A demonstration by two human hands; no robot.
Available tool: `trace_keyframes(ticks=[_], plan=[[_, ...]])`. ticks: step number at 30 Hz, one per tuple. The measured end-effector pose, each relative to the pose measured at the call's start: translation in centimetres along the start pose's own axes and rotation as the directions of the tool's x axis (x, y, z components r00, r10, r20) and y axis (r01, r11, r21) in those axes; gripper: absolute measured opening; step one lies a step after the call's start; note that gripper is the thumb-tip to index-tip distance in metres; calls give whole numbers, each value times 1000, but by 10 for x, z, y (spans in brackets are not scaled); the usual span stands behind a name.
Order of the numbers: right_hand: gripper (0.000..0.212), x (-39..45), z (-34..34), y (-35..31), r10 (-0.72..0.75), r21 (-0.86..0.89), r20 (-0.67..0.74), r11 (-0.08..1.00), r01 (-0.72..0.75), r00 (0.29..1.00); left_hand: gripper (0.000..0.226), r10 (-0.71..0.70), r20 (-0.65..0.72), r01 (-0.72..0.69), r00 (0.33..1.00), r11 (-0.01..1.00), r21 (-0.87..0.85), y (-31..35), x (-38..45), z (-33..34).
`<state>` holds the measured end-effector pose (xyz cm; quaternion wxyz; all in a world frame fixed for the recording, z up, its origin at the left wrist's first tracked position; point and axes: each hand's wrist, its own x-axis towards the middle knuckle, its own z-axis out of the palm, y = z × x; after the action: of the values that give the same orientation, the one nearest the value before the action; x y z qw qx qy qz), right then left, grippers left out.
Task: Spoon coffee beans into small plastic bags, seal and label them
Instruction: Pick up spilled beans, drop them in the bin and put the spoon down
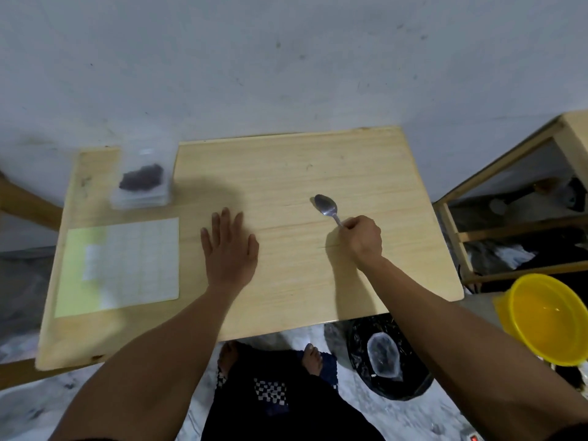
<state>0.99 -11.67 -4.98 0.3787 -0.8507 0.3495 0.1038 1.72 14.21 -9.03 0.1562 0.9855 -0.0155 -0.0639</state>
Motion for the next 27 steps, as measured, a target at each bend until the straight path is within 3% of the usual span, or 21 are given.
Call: trace_keyframes(ticks=[5, 15, 27], plan=[[11, 19, -1, -11, -49, 137, -45, 989, 55, 998, 58, 8, -91, -6, 996, 1000, 25, 2, -1, 3], [12, 98, 3, -93, 92, 338, -168, 941, -30, 981, 56, -18, -102, 30, 995, 993, 115, 7, 1, -1], [17, 115, 23, -108, -8, 63, -192, 998, 20, 981, 57, -32, -93, 44, 995, 990, 134, 6, 4, 0]])
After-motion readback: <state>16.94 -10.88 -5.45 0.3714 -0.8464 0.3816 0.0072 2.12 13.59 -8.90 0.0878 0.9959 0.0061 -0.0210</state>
